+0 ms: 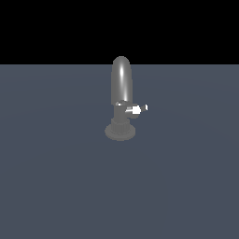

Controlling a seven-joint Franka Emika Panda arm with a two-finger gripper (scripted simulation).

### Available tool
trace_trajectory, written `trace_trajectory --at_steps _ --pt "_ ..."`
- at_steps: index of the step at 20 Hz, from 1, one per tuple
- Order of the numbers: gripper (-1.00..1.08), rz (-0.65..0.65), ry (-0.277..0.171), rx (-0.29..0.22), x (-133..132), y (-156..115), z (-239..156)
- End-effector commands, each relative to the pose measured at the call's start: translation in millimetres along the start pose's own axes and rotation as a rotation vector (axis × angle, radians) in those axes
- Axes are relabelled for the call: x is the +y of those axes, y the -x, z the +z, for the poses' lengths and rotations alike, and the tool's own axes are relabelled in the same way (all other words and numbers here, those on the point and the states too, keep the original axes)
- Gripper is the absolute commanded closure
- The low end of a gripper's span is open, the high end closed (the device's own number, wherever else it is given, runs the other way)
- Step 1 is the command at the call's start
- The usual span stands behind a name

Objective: Turn on the faucet by rotating a designated handle.

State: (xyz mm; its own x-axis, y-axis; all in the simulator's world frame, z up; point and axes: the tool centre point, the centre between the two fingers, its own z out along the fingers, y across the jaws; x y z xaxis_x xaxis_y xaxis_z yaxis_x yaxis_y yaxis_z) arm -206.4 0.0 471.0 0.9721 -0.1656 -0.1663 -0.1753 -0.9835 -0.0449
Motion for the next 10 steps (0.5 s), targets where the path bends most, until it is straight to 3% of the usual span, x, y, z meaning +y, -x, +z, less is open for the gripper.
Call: trace_trajectory --at_steps 1,10 --pt "1.08 0.033 -0.014 -0.039 -4 -12 -1" --pt "1.08 0.159 -0.069 -0.187 -15 -56 -1"
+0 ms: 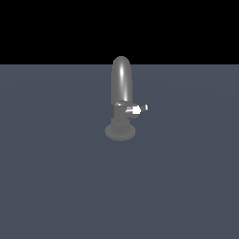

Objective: Turn on the faucet by rotating a designated handle.

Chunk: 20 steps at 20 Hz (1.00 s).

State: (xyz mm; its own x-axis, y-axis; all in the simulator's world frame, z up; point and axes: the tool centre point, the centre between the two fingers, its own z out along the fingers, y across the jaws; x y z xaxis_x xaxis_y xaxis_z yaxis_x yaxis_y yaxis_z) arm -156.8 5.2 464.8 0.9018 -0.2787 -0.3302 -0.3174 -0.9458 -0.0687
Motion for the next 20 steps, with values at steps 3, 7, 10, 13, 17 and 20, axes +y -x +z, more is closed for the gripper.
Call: trace_trajectory --at_steps 3,7,10,13,17,20 --pt "1.08 0.065 -0.028 -0.076 -7 -23 -2" --pt "1.08 0.123 -0.053 -0.144 -12 -43 -2" --pt "1.08 0.167 -0.073 -0.196 -15 -59 -1" --pt "1.08 0.211 -0.092 -0.249 -18 -75 0" --pt "1.08 0.271 -0.119 -0.32 -20 -97 3" --pt "1.08 0.316 -0.139 -0.373 -20 -113 7"
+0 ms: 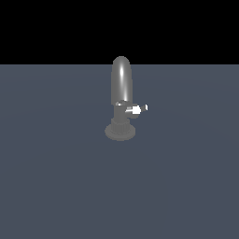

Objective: Turn on the faucet by rotating a designated handle.

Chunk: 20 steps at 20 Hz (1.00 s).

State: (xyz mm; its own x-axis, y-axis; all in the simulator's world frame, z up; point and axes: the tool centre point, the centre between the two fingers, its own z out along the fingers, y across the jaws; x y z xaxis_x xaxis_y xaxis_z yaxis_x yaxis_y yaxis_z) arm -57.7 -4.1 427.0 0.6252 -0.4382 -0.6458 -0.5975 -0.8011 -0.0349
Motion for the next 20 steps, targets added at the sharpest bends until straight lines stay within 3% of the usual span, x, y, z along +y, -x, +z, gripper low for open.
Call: trace_trajectory --at_steps 1,20 --pt "1.08 0.038 -0.017 -0.046 -4 -13 -1" --pt "1.08 0.348 -0.157 -0.415 -19 -124 8"
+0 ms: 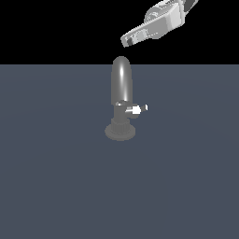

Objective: Turn on the faucet by rotating a designated handle.

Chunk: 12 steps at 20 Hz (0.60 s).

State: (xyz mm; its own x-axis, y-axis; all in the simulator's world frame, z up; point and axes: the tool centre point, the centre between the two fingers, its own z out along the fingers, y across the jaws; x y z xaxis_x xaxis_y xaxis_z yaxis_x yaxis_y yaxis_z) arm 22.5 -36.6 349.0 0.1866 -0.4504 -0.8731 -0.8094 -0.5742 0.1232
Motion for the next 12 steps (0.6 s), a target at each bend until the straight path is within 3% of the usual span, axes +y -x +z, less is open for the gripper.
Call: trace_trajectory --at_steps 1,12 --pt "1.08 0.044 -0.02 -0.053 -5 -15 -2" --pt "1.08 0.217 -0.101 -0.26 -17 -76 -2"
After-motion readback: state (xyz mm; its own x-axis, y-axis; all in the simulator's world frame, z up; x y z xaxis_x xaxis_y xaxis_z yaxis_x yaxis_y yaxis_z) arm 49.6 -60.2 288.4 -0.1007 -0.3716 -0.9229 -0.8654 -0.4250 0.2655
